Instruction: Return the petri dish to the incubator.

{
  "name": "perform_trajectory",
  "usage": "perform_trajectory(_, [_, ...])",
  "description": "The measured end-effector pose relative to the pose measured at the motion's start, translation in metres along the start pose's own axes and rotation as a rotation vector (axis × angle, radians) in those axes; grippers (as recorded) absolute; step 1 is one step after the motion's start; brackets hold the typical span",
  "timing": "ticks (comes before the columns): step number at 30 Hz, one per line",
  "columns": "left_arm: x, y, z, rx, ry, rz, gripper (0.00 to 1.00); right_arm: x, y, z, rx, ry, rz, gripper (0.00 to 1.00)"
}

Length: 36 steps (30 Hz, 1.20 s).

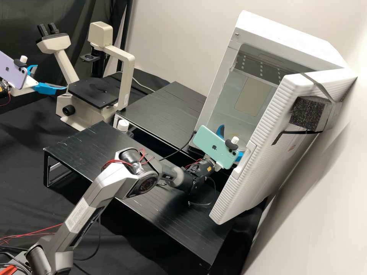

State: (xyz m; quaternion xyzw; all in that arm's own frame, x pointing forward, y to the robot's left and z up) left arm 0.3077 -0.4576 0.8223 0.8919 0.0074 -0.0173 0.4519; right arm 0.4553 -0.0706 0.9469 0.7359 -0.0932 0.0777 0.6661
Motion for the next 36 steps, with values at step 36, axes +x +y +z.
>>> perform_trajectory(36, [0.0,0.0,0.0,0.0,0.0,0.0,1.0,-0.231,-0.015,-0.045,0.1,-0.01,0.069,1.0])
